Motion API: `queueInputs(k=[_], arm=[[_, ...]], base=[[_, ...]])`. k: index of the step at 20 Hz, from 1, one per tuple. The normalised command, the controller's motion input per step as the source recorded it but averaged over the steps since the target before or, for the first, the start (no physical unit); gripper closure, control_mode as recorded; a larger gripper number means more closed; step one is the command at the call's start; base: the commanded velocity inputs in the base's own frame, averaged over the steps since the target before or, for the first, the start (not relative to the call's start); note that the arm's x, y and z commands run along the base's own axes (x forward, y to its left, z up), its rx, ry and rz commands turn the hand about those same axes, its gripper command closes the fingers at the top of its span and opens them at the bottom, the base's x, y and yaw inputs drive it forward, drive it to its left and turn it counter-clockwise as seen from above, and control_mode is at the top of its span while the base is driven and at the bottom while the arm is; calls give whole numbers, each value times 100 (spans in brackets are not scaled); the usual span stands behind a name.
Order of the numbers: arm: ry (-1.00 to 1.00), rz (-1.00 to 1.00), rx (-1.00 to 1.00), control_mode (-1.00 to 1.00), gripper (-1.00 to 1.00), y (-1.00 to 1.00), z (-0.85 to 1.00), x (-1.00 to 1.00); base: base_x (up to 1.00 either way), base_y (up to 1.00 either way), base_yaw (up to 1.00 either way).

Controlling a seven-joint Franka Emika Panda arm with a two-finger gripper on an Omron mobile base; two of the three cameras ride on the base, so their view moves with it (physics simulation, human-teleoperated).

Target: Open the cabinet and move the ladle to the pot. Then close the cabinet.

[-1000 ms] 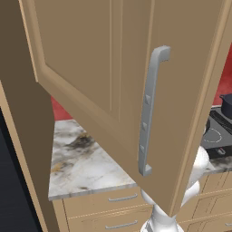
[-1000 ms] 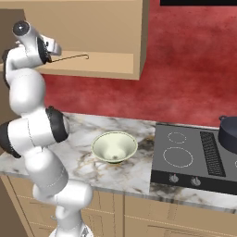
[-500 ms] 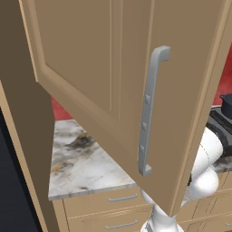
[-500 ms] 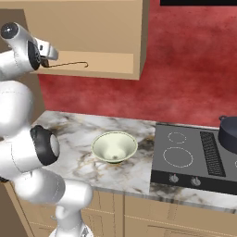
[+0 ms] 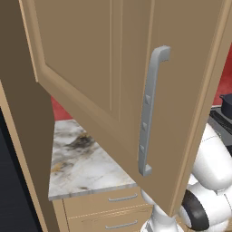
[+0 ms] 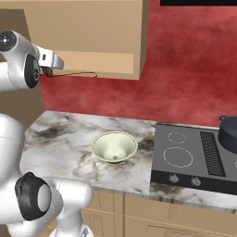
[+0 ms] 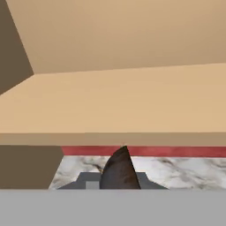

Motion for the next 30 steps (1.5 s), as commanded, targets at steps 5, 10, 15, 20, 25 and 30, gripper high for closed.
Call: queueInputs(k=[5, 10, 15, 20, 25, 30], arm=[[-5, 0, 0, -100, 100, -58, 0, -89], [0, 0, -1, -100, 100, -46, 5, -78], [0, 0, -1, -100, 100, -37, 12, -50], [1, 0, 0, -100, 100, -13, 12, -26], [0, 0, 0, -100, 100, -24, 2, -24], [1, -2, 0, -100, 100, -11, 0, -12]], base=[[0, 0, 0], [0, 0, 0], [0, 0, 0], [0, 0, 0], [0, 0, 0], [0, 0, 0]])
